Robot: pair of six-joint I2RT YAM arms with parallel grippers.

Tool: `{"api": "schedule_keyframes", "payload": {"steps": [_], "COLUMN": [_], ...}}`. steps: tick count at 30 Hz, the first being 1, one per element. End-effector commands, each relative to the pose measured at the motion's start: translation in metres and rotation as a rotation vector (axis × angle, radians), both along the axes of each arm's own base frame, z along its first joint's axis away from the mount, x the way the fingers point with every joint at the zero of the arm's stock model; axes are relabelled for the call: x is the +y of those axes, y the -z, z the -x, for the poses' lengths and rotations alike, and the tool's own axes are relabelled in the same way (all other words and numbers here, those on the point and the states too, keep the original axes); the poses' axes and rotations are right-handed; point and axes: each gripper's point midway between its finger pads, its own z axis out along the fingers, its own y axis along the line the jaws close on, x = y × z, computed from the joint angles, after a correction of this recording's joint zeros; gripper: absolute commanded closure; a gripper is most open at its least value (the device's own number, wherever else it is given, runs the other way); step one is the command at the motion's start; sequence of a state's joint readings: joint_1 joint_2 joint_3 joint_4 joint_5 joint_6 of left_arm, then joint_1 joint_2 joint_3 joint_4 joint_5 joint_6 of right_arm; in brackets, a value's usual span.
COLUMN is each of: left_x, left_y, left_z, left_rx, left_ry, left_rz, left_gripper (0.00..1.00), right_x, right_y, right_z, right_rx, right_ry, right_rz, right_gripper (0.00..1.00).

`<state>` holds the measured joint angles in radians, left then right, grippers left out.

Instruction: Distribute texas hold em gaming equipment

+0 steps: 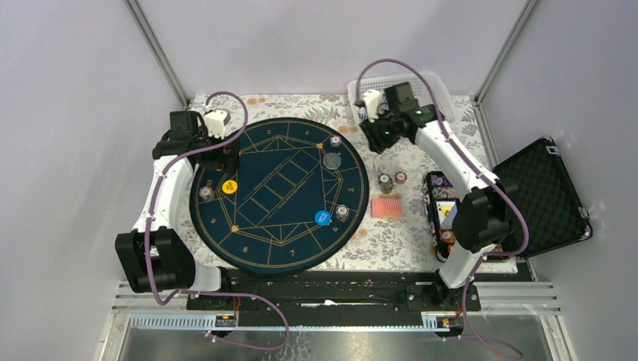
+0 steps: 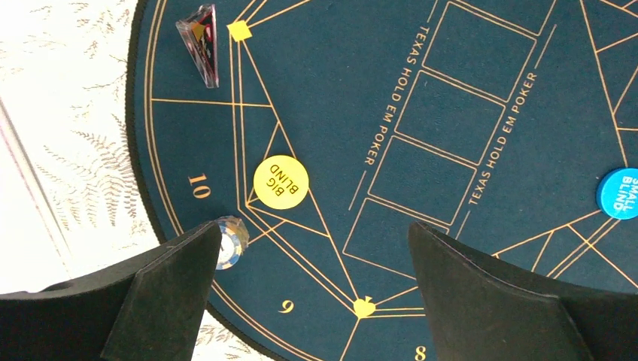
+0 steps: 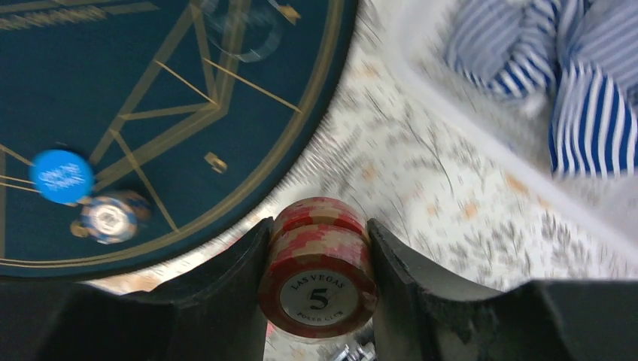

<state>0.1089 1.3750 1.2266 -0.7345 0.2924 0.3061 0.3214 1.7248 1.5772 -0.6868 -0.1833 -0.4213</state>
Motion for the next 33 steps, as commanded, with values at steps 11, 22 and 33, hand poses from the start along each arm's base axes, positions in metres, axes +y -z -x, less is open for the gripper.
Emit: {"api": "schedule_keyframes", "payload": {"steps": [11, 22, 33], "left_x": [0.012, 0.022, 0.029], "left_y": [-0.016, -0.020, -0.019], "left_z": [-0.009, -0.010, -0.011], "left_rx": [-0.037, -0.050, -0.054], "left_ry": [-0.043, -0.078, -0.091], "left_rz": [0.114, 0.123, 0.130], "left_gripper": [0.01, 0.01, 0.01], "right_x": [0.186, 0.270, 0.292], "right_y": [0.021, 0.083, 0.128], "right_z": [0.023, 0.044, 0.052], "right_rx": [0.014, 0.021, 0.025], "right_ry": [-0.309, -0.423, -0.463], "right_rz": [0.014, 0.055, 0.125], "right_gripper": [0.76, 0.71, 0.61]}}
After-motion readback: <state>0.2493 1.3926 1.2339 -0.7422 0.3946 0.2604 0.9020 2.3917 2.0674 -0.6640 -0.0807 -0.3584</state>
